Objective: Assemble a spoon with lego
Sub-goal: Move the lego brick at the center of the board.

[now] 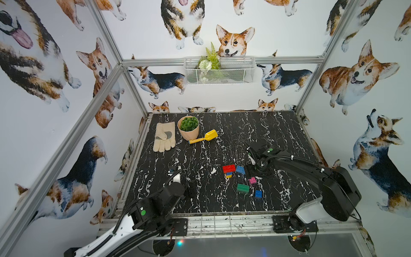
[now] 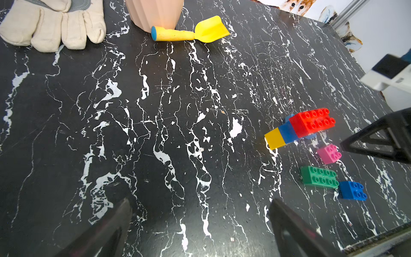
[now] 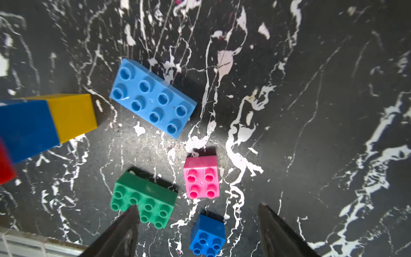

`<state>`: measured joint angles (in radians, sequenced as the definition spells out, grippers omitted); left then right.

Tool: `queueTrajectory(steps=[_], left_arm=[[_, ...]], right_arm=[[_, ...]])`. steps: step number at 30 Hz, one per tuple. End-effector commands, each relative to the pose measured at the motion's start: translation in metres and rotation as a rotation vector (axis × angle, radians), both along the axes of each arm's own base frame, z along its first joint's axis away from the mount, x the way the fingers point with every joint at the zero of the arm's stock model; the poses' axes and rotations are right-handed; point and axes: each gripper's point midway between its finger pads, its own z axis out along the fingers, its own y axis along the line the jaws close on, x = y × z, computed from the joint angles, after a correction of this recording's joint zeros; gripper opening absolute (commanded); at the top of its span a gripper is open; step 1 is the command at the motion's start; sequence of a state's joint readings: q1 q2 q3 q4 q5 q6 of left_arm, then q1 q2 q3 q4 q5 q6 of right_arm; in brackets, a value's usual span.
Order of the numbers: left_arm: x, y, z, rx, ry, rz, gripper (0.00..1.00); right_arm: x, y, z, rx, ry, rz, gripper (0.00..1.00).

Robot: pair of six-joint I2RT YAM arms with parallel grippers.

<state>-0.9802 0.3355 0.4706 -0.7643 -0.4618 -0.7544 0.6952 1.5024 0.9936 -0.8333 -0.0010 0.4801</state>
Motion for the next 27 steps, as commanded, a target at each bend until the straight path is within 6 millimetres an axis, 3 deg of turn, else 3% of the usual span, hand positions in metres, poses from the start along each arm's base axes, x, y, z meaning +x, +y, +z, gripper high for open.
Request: queueTrajectory(steps=[1,15,27], left_arm=[[0.001,0.002,0.002,0.005,-0.006,0.010,1.00],[0.001,0.001,0.001,0.005,-0.005,0.004,1.00],[0.000,-0.004,0.000,0.005,0.008,-0.010,1.00]], right_arm=[[0.009,0.007,-0.005,-0.001,-0.005,0.022,0.82],[0.031,0.018,-0.026,-0.032,0.031,0.029,0.78],[0.044,0.025,-0.031,-0.027,0.030,0.034,0.76]])
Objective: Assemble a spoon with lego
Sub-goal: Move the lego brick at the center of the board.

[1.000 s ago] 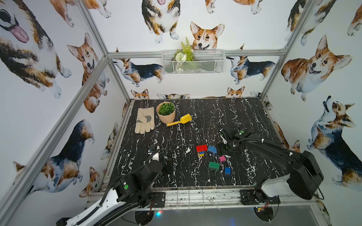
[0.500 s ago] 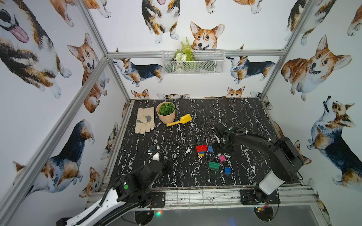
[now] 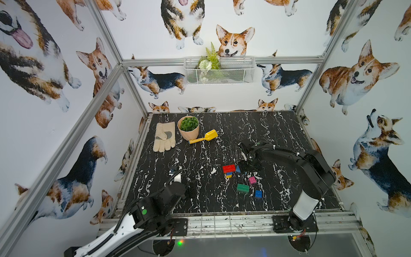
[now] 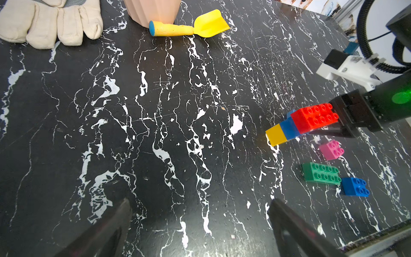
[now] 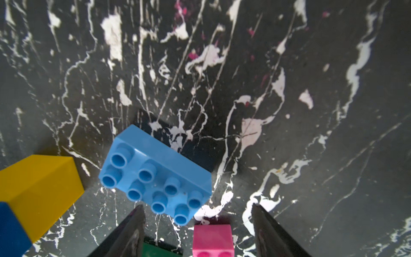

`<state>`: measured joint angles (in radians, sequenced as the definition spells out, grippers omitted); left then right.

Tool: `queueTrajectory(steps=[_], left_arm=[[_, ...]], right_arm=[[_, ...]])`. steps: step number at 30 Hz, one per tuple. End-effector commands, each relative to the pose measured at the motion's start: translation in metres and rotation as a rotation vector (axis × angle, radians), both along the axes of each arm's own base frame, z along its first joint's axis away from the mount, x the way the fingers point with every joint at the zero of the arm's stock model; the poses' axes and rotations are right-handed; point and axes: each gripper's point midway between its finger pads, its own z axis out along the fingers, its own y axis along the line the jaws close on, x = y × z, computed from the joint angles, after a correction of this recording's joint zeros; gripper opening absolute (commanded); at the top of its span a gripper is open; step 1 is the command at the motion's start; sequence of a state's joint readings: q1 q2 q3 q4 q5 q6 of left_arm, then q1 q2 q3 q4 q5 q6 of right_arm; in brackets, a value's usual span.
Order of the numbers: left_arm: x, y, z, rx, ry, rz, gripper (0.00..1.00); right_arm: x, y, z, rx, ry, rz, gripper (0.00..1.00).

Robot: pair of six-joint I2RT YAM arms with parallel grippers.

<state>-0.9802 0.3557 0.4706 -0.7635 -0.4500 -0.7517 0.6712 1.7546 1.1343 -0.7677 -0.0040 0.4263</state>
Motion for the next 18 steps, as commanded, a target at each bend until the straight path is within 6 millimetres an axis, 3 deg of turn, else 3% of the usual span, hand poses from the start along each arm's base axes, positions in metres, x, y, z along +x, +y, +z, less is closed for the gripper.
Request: queueTrajectory(steps=[1,6,18], left_arm=[[0.001,-0.001,0.003,-0.008,-0.009,0.001,1.00],[0.001,-0.001,0.003,-0.006,-0.009,0.002,1.00],[0.001,-0.001,0.003,-0.003,-0.011,-0.001,1.00]], right_arm=[[0.005,0.002,0.001,0.005,-0.005,0.002,0.76],[0.007,-0.001,0.002,-0.004,-0.006,0.005,0.76],[0.014,-0.029,0.000,-0.068,-0.008,-0.052,0.76]])
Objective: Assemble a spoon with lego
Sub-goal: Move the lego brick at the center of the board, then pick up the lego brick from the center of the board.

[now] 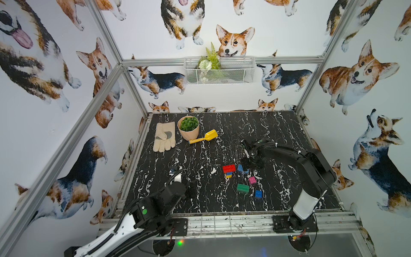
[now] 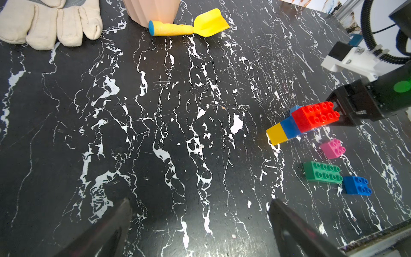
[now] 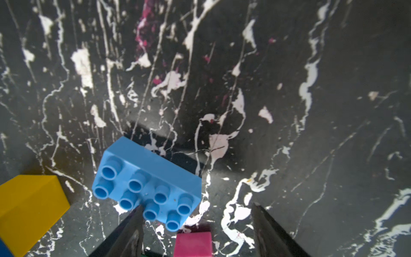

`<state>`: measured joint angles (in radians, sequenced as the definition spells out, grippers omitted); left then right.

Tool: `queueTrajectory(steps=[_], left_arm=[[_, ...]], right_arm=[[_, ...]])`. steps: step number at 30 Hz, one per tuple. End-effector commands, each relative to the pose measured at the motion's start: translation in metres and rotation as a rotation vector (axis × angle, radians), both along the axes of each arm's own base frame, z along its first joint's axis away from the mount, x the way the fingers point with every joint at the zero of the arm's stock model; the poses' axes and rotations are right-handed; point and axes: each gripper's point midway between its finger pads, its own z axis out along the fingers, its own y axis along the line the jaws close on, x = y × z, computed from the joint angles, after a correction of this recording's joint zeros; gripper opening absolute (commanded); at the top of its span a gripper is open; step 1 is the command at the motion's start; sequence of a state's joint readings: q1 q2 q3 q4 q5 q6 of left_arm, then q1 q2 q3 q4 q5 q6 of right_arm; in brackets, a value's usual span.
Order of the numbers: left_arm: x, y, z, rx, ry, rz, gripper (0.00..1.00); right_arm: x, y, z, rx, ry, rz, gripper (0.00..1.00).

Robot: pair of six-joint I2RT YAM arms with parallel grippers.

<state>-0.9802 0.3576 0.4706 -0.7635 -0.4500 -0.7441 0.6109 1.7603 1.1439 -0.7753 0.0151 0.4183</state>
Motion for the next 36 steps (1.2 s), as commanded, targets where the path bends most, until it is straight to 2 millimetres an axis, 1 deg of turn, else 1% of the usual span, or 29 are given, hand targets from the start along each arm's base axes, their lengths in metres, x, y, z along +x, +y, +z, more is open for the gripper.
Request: queueTrajectory(steps=[1,4,7,9,14,16,17,19,21,23,24,27,28,31,32,33,34,36], left_arm=[[0.001,-0.001,0.003,-0.010,-0.010,0.004,1.00],[0.002,-0.001,0.003,-0.011,-0.010,0.005,1.00],[0.001,-0.001,0.003,-0.011,-0.009,0.001,1.00],[0.001,-0.002,0.003,-0.012,-0.007,0.000,1.00],[0.001,-0.004,0.003,-0.015,-0.009,-0.008,1.00],[0.001,-0.010,0.003,-0.023,-0.003,-0.033,1.00],[0.000,-0.017,0.003,-0.039,0.004,-0.057,1.00],[-0.001,-0.037,0.005,-0.090,0.021,-0.115,1.00],[-0.001,-0.061,0.007,-0.124,0.053,-0.177,0.99],[-0.005,-0.083,0.008,-0.105,0.083,-0.230,0.99],[-0.008,-0.096,0.011,-0.084,0.086,-0.260,0.99],[-0.020,-0.135,0.023,0.000,0.074,-0.342,0.99],[-0.024,-0.148,0.023,0.021,0.087,-0.367,0.99],[-0.039,-0.200,0.018,0.005,0.170,-0.486,0.99],[-0.044,-0.213,0.008,0.017,0.211,-0.516,0.99],[-0.042,-0.228,0.011,0.031,0.222,-0.525,0.99],[-0.040,-0.234,0.003,0.075,0.244,-0.522,0.98],[-0.042,-0.251,-0.009,0.107,0.290,-0.552,0.97]], right_arm=[[0.002,-0.011,0.000,-0.048,0.000,-0.004,0.76],[0.012,-0.013,0.002,-0.052,-0.008,-0.020,0.76],[0.024,-0.023,0.004,-0.081,-0.010,-0.042,0.76],[0.027,-0.022,0.008,-0.072,-0.018,-0.049,0.76],[0.018,-0.013,0.020,0.031,-0.037,-0.075,0.79],[0.013,-0.010,0.026,0.069,-0.041,-0.082,0.80],[0.010,-0.008,0.030,0.097,-0.043,-0.084,0.81],[0.004,-0.004,0.036,0.148,-0.058,-0.088,0.84],[-0.002,-0.007,0.043,0.175,-0.081,-0.089,0.89],[-0.007,-0.012,0.048,0.187,-0.105,-0.087,0.95],[-0.009,-0.015,0.050,0.191,-0.114,-0.088,1.00],[-0.014,-0.033,0.052,0.203,-0.132,-0.121,1.00],[-0.013,-0.037,0.055,0.224,-0.143,-0.140,0.99],[-0.015,-0.052,0.065,0.288,-0.176,-0.206,1.00],[-0.016,-0.058,0.071,0.303,-0.196,-0.228,0.99],[-0.017,-0.064,0.079,0.317,-0.221,-0.246,0.99],[-0.019,-0.068,0.085,0.326,-0.239,-0.259,0.99],[-0.024,-0.075,0.101,0.356,-0.289,-0.278,1.00]])
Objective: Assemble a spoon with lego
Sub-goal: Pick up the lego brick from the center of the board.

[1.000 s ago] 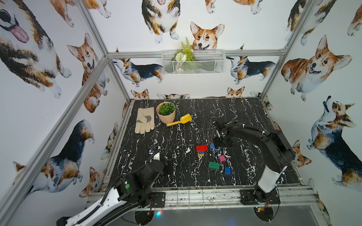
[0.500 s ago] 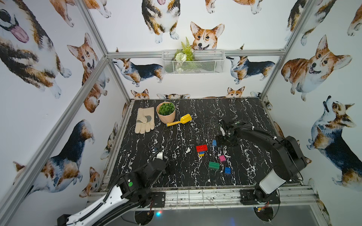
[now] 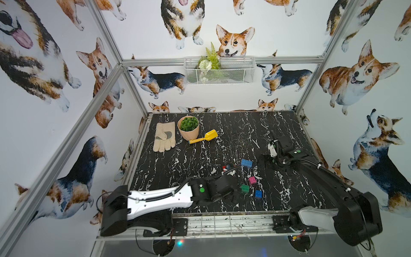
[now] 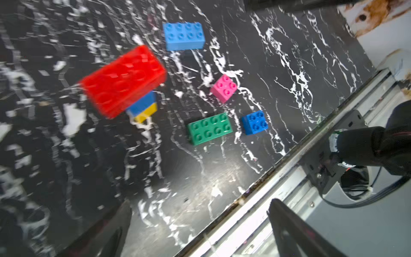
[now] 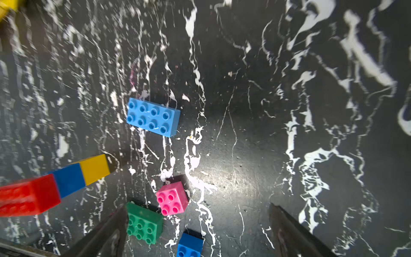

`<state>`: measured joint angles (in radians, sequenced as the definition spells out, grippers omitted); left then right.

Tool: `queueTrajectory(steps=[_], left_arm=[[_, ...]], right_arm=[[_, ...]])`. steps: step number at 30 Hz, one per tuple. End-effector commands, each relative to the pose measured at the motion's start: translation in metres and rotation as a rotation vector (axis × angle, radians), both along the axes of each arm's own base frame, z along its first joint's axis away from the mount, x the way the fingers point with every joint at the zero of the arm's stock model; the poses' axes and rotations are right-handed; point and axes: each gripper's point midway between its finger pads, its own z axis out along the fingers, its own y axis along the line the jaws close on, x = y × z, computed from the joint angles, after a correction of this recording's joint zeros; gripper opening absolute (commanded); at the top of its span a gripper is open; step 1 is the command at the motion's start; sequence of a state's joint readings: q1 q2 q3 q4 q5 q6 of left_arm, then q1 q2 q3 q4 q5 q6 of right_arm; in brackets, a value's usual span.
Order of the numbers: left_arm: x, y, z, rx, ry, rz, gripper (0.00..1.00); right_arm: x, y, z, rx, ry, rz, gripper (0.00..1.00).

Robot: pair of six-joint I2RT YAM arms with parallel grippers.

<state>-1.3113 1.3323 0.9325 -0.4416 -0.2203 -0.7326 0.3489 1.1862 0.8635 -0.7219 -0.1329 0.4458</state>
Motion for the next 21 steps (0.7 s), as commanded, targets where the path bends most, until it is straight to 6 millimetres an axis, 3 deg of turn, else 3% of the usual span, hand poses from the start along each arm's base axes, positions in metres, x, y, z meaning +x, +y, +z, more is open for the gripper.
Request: queueTrajectory(steps=[1,6,12,21], left_arm=[[-0.006,-0.035,-0.012,0.032,0.077,-0.065,0.96],[0.001,-0.056,-0.046,0.150,0.160,-0.088,0.93],[0.008,-0.060,-0.080,0.269,0.219,-0.070,0.91],[0.019,-0.053,-0.099,0.379,0.218,-0.028,0.91]], right_arm=[[-0.009,-0.008,0.025,0.065,-0.069,-0.043,0.99],[-0.022,-0.013,0.036,0.095,-0.110,-0.058,0.99],[-0.031,-0.015,0.037,0.107,-0.126,-0.054,1.00],[-0.032,-0.009,0.042,0.138,-0.135,-0.023,1.00]])
